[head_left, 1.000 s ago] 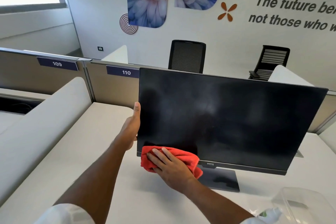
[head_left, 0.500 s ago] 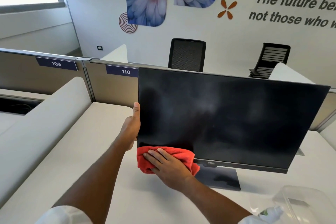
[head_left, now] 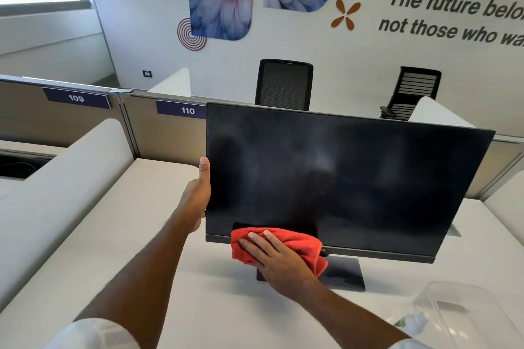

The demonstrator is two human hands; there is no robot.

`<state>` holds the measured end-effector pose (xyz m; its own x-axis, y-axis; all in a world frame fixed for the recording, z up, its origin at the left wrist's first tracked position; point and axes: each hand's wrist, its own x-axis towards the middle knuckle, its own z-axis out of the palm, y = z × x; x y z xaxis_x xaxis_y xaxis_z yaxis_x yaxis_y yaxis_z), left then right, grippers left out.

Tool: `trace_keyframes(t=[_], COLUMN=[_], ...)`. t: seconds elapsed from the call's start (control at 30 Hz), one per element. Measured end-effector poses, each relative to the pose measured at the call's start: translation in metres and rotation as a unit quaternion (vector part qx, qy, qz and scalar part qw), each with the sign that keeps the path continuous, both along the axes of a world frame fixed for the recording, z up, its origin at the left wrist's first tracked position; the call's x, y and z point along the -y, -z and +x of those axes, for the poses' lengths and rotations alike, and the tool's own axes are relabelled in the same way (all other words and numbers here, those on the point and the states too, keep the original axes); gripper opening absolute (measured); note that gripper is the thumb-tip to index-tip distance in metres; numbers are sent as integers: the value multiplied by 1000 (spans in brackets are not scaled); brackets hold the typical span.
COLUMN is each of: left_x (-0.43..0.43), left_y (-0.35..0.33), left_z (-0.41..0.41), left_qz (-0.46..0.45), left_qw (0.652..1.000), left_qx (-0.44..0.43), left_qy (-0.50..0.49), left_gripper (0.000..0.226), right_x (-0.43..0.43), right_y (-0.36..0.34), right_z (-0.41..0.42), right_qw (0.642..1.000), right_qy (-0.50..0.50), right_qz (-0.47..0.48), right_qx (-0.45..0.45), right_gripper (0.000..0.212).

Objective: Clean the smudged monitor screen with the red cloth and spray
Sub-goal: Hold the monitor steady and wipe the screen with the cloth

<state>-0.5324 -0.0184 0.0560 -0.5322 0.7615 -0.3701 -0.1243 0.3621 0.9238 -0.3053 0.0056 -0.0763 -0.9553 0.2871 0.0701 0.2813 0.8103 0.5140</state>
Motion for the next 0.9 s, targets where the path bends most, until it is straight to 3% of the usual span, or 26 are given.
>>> trace_keyframes(t=[0.27, 0.43, 0.6, 0.9], left_x=[4, 3, 1, -1], left_y=[2, 4, 3, 3], left_z=[3, 3, 6, 7], left_qz=[25, 19, 20, 8], left_qw=[1000, 999, 999, 998], left_qx=[-9, -12, -15, -10], left_qy=[5, -29, -43, -55], left_gripper=[96, 110, 108, 108], right_x=[18, 11, -5, -9], right_y=[-8, -9, -5, 6], right_z=[-47, -12, 42, 73], right_qw=[1000, 1000, 1000, 998], right_qy=[7, 3, 12, 66], right_qz=[-1, -1, 0, 7], right_qx=[11, 12, 0, -20], right_gripper=[56, 51, 52, 68])
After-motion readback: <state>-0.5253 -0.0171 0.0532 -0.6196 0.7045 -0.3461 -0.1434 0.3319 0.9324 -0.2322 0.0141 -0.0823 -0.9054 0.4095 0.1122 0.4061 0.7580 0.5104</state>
